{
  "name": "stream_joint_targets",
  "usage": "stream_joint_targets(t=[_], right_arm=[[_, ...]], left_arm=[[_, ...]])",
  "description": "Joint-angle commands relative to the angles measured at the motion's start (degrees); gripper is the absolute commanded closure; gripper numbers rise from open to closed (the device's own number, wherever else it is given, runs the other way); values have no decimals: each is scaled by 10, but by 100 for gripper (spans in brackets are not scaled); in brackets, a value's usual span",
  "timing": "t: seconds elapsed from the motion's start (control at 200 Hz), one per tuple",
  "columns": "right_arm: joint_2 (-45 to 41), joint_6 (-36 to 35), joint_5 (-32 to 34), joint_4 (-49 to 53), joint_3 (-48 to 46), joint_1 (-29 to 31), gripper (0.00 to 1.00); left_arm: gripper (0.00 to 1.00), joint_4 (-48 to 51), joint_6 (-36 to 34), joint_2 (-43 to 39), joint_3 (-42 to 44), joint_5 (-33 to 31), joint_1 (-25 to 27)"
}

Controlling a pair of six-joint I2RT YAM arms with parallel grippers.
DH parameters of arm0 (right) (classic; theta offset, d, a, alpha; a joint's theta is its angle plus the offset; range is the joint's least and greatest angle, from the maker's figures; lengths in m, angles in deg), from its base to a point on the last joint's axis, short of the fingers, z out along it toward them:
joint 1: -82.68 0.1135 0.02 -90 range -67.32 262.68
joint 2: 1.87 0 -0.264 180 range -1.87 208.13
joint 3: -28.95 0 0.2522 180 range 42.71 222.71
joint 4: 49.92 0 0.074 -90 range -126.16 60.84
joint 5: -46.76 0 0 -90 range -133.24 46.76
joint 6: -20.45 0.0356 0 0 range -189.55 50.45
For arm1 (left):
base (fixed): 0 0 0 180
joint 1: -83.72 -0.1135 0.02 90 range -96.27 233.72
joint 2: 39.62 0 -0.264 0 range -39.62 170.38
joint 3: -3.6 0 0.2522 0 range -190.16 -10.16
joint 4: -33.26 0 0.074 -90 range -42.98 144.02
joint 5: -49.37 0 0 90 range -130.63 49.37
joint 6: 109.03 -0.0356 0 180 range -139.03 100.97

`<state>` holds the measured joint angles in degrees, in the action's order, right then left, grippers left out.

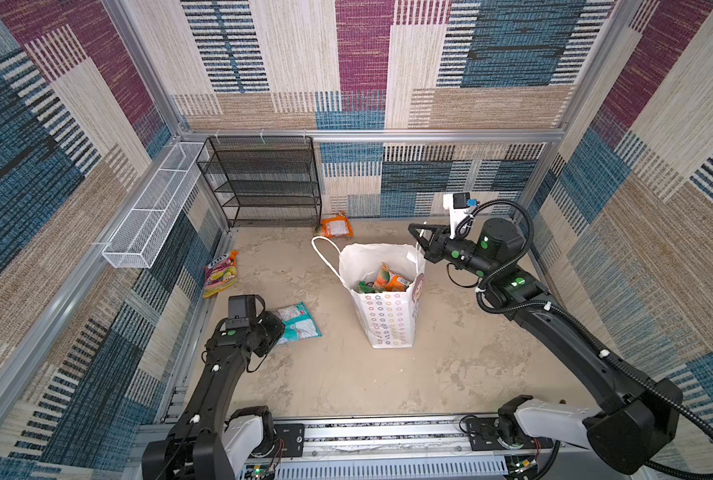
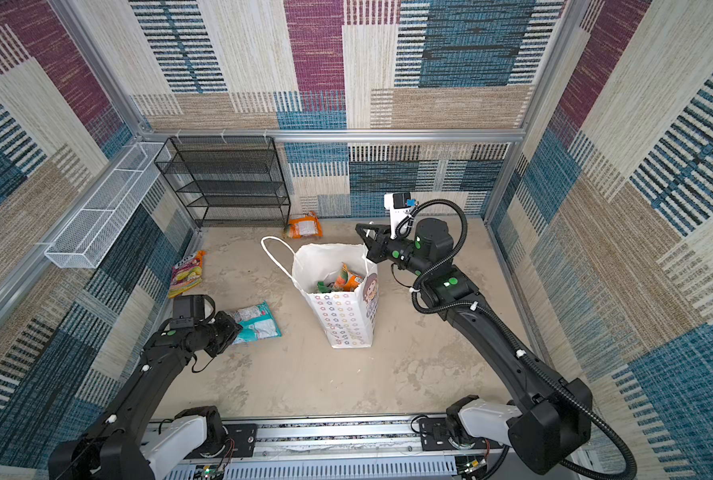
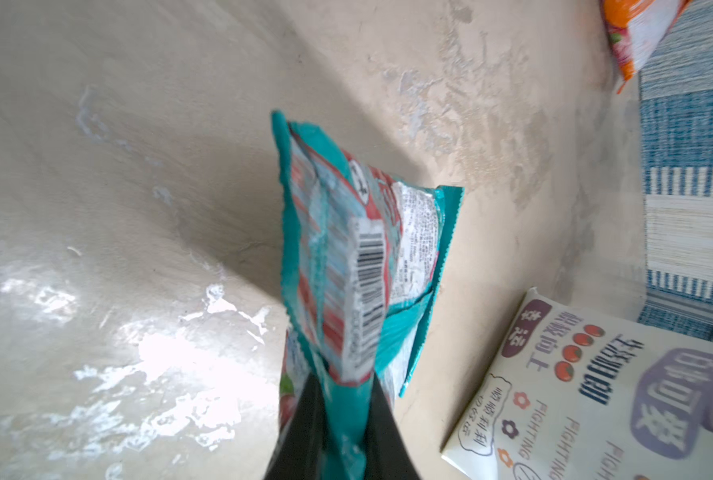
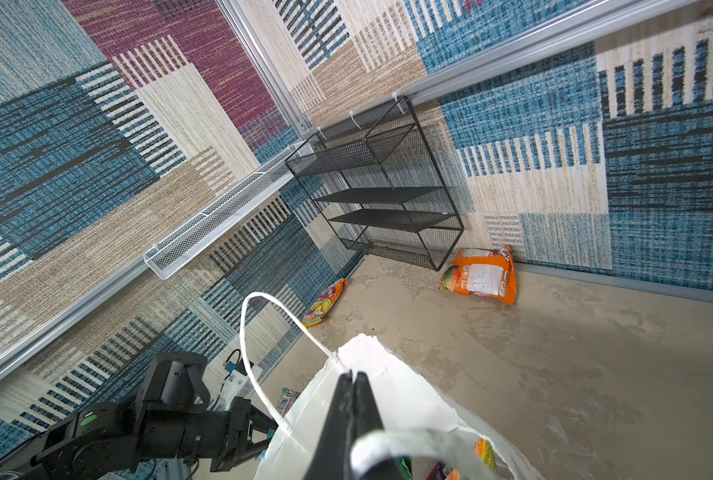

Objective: Place the snacks into the paper bag
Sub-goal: 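Lift the teal packet with the left gripper up over the bag opening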

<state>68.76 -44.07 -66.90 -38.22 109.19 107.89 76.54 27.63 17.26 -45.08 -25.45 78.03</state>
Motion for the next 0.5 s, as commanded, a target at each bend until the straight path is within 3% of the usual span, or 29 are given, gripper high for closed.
stream_joint_targets(t=[0.0,0.275,0.491], right_arm=[[-3,4,-6,-23,7,1,95],[-6,4,-5,-23,6,1,95],[-6,5,0,-25,3,1,96]], left_arm=[[90,27,11,-27,-24,9,0],[93,82,-5,-93,-134,59,0],[94,109,-4,-116,-269,88,3]])
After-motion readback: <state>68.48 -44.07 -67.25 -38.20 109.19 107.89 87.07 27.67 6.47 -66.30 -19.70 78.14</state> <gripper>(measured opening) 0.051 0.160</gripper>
